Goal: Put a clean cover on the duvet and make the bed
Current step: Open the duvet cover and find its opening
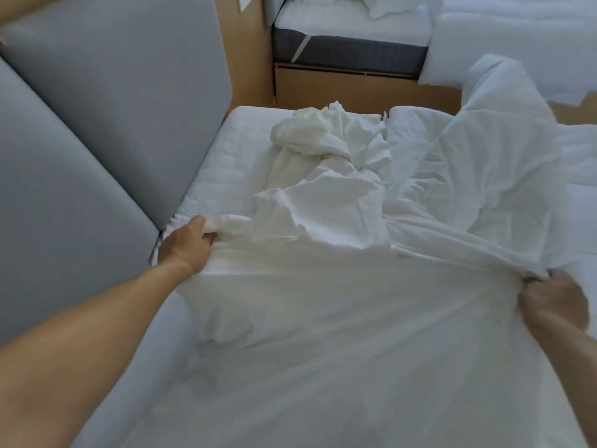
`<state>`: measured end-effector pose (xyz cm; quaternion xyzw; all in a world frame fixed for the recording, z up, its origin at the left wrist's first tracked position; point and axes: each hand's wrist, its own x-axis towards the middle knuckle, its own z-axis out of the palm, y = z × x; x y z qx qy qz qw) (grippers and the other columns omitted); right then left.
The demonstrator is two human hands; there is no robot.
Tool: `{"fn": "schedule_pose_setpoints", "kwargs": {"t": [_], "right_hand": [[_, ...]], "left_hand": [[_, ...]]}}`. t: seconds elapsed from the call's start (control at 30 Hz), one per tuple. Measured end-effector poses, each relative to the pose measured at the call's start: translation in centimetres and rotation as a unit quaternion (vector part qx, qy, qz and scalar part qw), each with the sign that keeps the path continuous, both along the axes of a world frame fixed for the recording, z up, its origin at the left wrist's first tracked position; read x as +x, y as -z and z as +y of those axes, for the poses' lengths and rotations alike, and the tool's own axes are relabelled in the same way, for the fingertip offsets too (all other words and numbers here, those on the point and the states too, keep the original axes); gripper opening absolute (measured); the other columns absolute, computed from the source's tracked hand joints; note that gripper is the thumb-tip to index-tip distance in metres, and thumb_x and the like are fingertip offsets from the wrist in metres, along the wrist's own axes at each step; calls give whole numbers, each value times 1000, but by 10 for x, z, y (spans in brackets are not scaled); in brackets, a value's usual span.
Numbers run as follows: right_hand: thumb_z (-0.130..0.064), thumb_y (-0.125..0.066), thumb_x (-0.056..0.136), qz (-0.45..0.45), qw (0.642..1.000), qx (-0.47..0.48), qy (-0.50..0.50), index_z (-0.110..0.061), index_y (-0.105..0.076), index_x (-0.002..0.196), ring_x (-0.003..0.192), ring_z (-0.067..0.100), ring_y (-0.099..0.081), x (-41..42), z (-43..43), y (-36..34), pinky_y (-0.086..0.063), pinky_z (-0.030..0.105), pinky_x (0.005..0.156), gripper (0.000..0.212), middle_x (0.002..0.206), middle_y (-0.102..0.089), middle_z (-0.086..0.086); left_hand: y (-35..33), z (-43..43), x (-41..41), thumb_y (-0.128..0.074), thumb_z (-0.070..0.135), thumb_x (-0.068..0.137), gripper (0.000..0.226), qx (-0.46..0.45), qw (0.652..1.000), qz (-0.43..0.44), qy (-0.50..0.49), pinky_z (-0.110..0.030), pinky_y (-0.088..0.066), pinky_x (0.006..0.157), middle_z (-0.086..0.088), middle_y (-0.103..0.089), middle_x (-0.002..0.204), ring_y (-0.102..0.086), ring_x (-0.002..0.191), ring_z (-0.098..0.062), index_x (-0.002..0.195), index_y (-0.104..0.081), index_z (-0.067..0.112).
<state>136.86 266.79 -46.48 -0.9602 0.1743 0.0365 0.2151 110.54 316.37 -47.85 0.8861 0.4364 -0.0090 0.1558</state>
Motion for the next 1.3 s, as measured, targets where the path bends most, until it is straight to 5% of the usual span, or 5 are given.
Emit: {"fn": "schedule_pose_setpoints", "kwargs": {"t": [0.47,0.6,0.83,0.93,1.3], "right_hand": [[-83,-60,67,131,972,-66,-185,-29,18,155,152,24,13,-175,28,76,-8,64,115,129,164,19,3],[-80,-68,61,217,966,-112,-78,-16,13,156,147,34,-22,-212,-10,89,-22,61,112,140,162,-13,16],[-43,-59,94,192,970,-75,-128,-6,-60,109,105,43,-60,-218,-82,69,-41,39,78,40,113,-63,27],[-90,-50,70,93,993,-56,-44,-26,-65,100,88,44,-62,-177,-206,108,-49,30,66,73,104,-67,25],[-75,-70,56,14,992,124,7,-12,-16,154,142,40,-33,-290,-161,51,-28,61,112,128,155,-32,21]], "left_hand": [[53,-95,-134,-61,71,80,101,-296,930,-76,-203,-45,-35,113,-10,-36,156,-39,140,-32,156,-23,16],[102,-126,-206,-62,90,57,126,-325,930,91,-144,-37,-41,108,-6,-44,152,-48,134,-28,154,-29,16],[108,-135,-238,-56,99,46,136,-318,931,123,-134,-36,-49,98,-5,-50,146,-58,121,-26,151,-33,15],[103,-144,-247,-54,91,65,123,-290,938,140,-130,-39,-42,105,-7,-39,154,-48,132,-29,154,-24,11],[105,-233,-312,-56,93,59,124,-260,930,51,-254,-42,-49,95,-13,-53,139,-57,116,-35,148,-35,8]]}}
